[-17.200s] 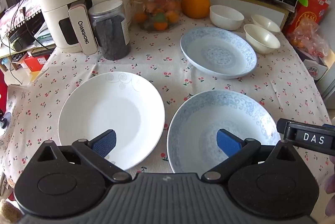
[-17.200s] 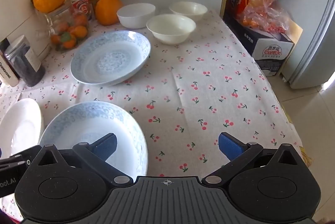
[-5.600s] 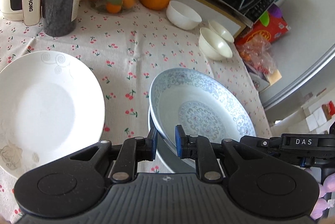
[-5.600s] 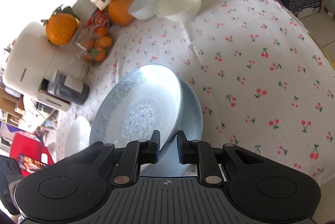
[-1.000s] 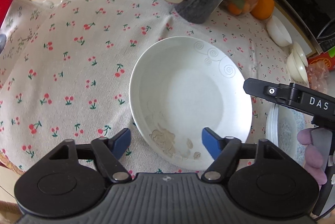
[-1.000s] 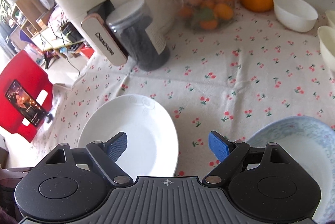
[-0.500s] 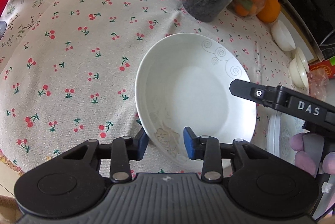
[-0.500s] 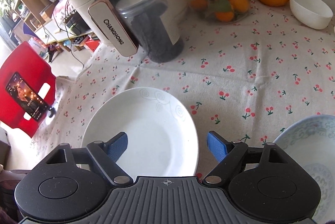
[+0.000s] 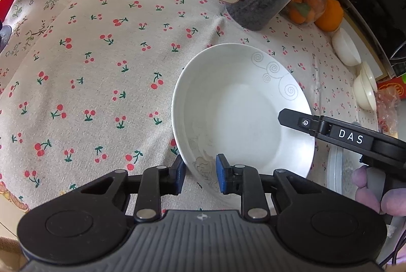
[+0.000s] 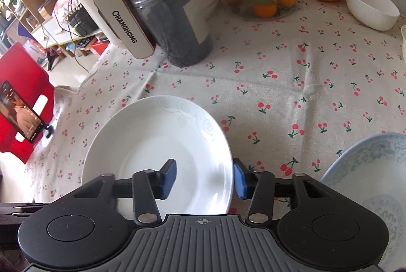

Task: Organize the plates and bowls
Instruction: 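Close both grippers on the white plate rim, then lift the white plate toward the stacked blue plates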

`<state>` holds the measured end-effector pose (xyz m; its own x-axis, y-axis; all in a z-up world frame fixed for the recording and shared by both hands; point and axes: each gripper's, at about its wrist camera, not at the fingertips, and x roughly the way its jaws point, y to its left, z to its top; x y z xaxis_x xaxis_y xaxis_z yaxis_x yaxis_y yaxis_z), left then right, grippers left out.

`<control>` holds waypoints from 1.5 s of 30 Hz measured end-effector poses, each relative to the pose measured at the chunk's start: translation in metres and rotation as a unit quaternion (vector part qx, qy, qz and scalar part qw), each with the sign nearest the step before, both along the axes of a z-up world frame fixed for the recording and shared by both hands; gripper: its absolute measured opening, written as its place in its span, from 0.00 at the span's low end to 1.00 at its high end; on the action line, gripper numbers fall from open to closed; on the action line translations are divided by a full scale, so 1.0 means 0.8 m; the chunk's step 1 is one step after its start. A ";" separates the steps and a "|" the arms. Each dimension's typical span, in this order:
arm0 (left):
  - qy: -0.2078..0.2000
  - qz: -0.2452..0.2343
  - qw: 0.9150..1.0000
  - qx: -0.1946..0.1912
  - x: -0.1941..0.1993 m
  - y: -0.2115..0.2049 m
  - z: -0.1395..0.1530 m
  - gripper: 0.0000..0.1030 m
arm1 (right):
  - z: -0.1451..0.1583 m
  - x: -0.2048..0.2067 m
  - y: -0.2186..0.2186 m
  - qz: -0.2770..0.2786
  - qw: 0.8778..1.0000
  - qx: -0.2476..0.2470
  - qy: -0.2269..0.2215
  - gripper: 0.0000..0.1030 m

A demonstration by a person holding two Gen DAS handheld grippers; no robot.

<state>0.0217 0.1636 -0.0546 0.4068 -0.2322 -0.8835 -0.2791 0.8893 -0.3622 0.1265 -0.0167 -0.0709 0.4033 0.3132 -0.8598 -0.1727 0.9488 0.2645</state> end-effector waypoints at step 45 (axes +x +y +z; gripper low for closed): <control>-0.138 -0.053 0.989 -0.014 0.016 -0.060 0.068 0.23 | 0.084 -0.043 -0.133 -0.090 0.989 0.097 -0.066 0.24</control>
<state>0.0347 0.1157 0.0001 0.6036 -0.3098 -0.7346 -0.0714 0.8967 -0.4369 0.0917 -0.1233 -0.0036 0.5719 0.3809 -0.7265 -0.0514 0.9005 0.4317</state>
